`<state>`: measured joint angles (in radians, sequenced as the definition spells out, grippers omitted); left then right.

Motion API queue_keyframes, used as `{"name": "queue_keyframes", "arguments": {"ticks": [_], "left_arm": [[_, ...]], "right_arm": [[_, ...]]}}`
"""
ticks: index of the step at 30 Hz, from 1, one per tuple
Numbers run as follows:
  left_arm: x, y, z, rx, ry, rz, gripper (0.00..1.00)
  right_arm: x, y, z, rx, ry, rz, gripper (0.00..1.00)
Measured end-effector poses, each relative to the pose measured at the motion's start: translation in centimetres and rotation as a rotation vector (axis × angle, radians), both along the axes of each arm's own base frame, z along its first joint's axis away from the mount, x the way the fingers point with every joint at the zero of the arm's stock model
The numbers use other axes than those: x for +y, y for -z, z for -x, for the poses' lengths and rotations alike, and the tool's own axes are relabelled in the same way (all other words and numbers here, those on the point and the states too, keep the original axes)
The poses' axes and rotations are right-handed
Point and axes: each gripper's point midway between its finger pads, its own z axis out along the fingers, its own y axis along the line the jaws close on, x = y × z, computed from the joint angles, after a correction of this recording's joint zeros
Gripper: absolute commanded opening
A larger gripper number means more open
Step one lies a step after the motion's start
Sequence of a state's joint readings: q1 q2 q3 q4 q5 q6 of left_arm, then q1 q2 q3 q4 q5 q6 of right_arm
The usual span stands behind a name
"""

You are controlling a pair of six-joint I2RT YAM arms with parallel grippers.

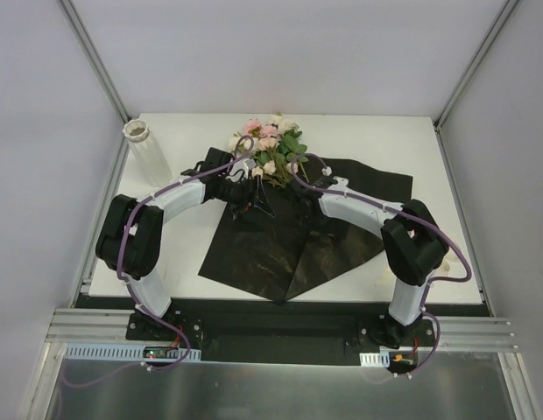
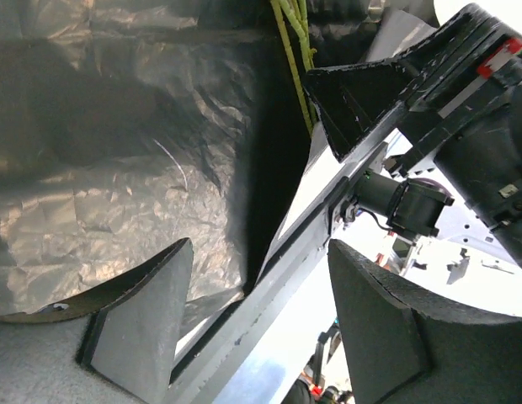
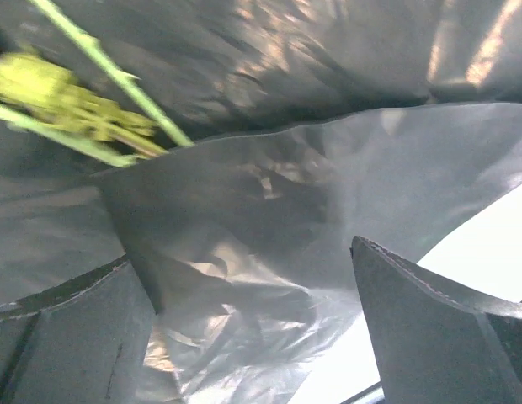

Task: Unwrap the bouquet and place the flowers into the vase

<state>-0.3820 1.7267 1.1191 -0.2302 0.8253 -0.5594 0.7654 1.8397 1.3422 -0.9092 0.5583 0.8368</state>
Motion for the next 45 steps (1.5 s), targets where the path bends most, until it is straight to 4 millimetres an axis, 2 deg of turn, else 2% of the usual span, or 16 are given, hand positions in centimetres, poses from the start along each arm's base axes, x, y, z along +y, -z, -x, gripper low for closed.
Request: {"name": "queue_keyframes", "arguments": {"ticks": [4, 8, 13, 20, 26, 30, 37, 41, 45], "left_arm": [[0.1, 0.2, 0.2, 0.035, -0.012, 0.018, 0.64], [-0.1, -0.2, 0.0, 0.026, -0.008, 0.043, 0.65], [-0.3, -0.8, -0.1, 0.021, -0.005, 0.065, 0.65], [-0.4, -1.5, 0.0, 0.005, -0.003, 0.079, 0.65], [-0.4, -2.3, 0.1, -0.01, 0.003, 0.093, 0.65], [-0.5, -2.9, 0.3, -0.019, 0.008, 0.103, 0.65], [-0.4, -3.7, 0.4, -0.043, 0.01, 0.112, 0.65], [-0.4, -3.7, 0.4, -0.043, 0.01, 0.113, 0.65], [-0.4, -3.7, 0.4, -0.043, 0.009, 0.112, 0.65]], "right_arm": [[-2.6, 1.0, 2.7, 0.035, 0.011, 0.045, 0.92], [-4.8, -0.3, 6.3, 0.025, -0.006, 0.054, 0.92], [-5.8, -2.8, 10.0, -0.03, -0.047, 0.01, 0.93], [-9.1, -2.1, 16.0, 0.022, -0.088, -0.027, 0.93], [-10.2, -3.2, 19.2, 0.068, -0.144, -0.117, 0.92], [-9.9, -4.5, 20.2, 0.06, -0.188, -0.197, 0.91], [-7.3, -10.5, 19.7, -0.078, -0.237, -0.452, 0.86], [-7.5, -12.1, 20.0, -0.127, -0.256, -0.539, 0.84], [-7.9, -13.4, 19.4, -0.182, -0.3, -0.535, 0.81]]}}
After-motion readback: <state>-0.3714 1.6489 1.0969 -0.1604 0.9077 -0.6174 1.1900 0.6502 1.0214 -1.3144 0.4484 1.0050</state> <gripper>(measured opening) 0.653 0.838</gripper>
